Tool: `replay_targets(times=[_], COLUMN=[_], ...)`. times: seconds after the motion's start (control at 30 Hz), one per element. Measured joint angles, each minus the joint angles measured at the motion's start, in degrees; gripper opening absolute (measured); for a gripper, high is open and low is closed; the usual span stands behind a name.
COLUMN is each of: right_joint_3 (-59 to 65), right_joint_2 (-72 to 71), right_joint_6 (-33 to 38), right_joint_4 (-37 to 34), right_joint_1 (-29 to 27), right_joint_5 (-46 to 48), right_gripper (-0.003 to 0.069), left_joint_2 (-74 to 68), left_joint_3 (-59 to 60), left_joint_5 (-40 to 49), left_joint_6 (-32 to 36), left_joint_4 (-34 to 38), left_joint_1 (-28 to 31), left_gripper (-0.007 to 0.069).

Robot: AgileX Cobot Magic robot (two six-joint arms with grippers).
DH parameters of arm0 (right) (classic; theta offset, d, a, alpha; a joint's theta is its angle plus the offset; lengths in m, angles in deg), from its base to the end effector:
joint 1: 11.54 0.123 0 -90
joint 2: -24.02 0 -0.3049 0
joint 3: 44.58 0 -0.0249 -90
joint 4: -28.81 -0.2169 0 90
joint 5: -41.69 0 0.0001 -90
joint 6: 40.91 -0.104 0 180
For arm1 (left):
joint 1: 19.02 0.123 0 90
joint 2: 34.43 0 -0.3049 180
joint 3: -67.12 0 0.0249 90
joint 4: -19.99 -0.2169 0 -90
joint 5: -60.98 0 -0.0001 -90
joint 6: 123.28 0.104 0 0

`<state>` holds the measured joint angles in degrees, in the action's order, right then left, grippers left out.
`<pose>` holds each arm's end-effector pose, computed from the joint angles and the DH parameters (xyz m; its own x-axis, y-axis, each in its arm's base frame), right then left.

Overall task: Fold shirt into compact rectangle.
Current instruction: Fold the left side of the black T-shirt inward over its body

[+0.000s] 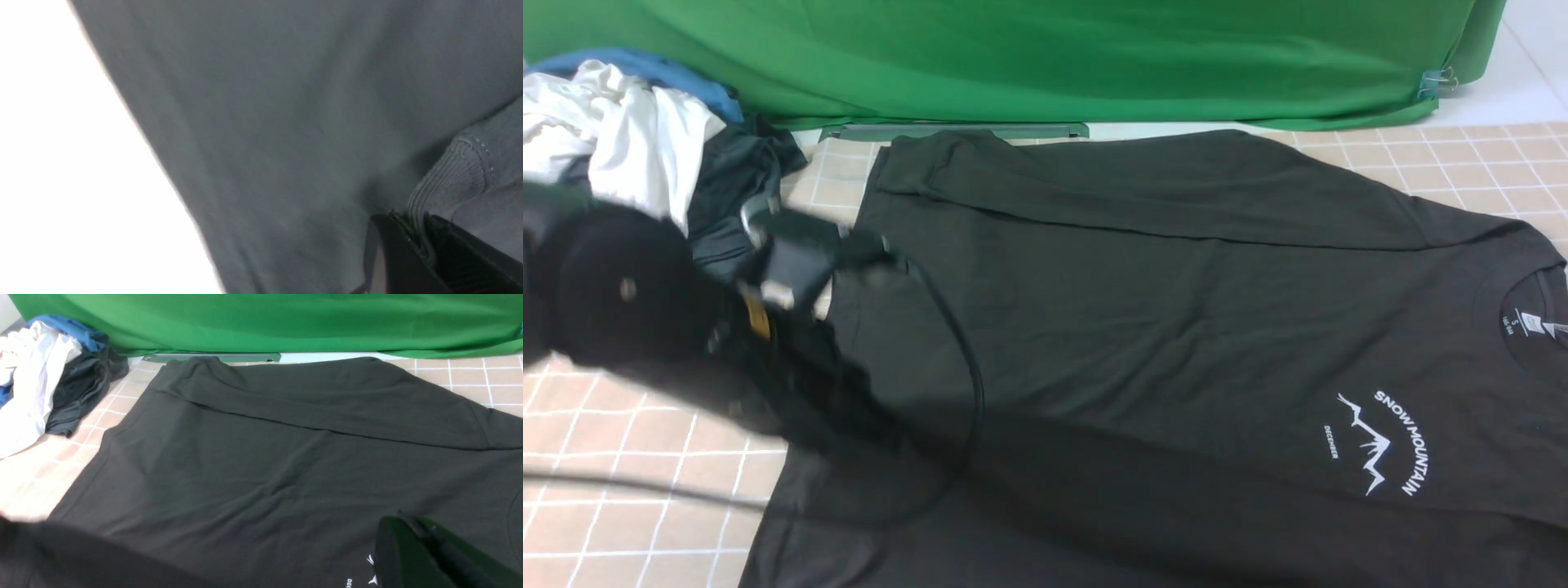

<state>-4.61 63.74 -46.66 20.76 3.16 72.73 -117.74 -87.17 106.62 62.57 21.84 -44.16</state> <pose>0.0673 0.0254 0.3448 -0.4000 0.1210 -0.9085 -0.2366 0.9440 0.2300 0.2000 -0.0965 0.2847 -0.7810 0.4543 -0.4285 0.4973 0.8675 0.0132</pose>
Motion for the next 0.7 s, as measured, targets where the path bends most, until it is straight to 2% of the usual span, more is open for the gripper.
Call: replay_targets(times=[0.4,0.7], right_joint_3=[0.0,0.0], right_joint_2=[0.0,0.0], right_joint_6=[0.0,0.0], right_joint_4=[0.0,0.0], right_joint_1=[0.0,0.0], right_joint_5=[-1.1,-1.1], right_gripper=[0.0044,0.0045], left_joint_2=[-12.6,-22.3], left_joint_3=[-19.0,-24.8], left_joint_5=[2.1,1.5], left_joint_6=[-5.4,-5.9], left_joint_4=[-13.8,-15.3], left_joint_1=[0.3,5.3], left_gripper=[0.0035,0.0035])
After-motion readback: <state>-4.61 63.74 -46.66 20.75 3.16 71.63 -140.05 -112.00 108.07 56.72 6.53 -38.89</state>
